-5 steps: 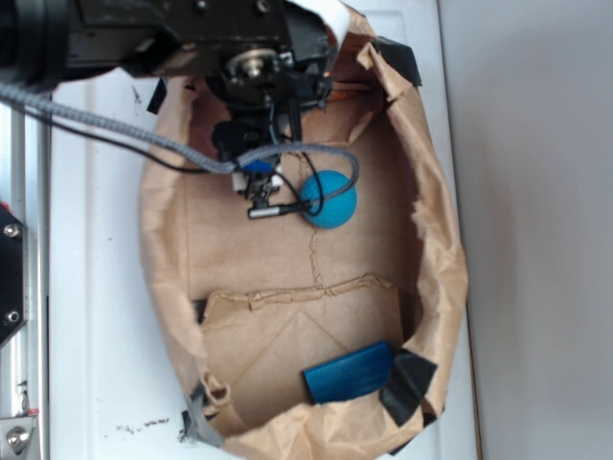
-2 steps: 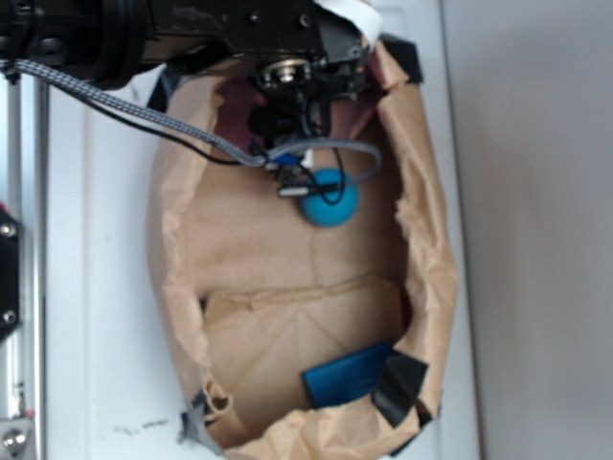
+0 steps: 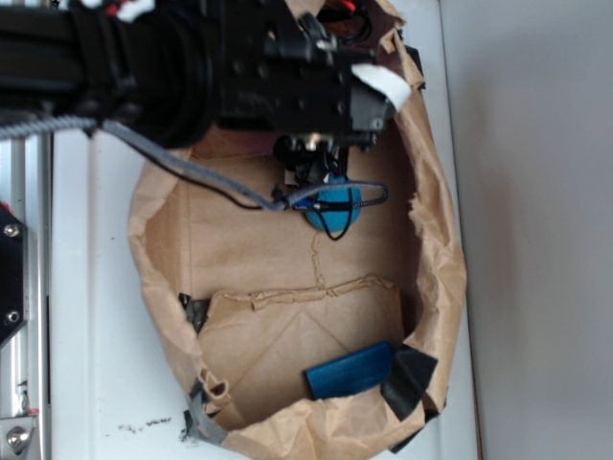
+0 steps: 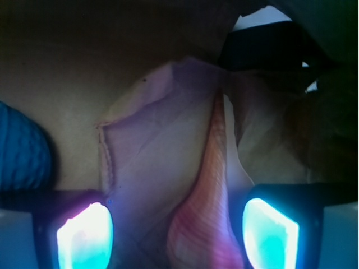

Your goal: Grab the shell.

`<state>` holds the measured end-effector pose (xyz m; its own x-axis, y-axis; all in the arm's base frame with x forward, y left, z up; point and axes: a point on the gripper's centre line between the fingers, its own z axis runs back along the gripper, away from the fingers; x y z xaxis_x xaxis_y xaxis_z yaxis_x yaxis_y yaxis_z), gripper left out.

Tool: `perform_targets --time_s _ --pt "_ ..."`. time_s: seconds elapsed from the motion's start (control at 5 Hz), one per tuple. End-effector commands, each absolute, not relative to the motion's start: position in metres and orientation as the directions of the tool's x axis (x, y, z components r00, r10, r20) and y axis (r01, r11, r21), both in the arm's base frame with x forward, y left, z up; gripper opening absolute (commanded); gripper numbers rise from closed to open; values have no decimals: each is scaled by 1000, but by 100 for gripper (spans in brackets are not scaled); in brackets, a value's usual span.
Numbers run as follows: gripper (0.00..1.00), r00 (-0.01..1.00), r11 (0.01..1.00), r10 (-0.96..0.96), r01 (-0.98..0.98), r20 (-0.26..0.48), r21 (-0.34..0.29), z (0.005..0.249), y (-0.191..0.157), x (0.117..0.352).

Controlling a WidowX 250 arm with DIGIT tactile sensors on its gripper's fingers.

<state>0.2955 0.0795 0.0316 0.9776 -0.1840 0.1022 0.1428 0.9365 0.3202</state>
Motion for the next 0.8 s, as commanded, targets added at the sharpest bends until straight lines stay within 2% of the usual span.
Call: perform_targets --time_s 0.0,0.6 --pt "0 962 934 -209 142 176 329 42 69 296" --pt "0 955 931 -206 124 213 344 47 72 294"
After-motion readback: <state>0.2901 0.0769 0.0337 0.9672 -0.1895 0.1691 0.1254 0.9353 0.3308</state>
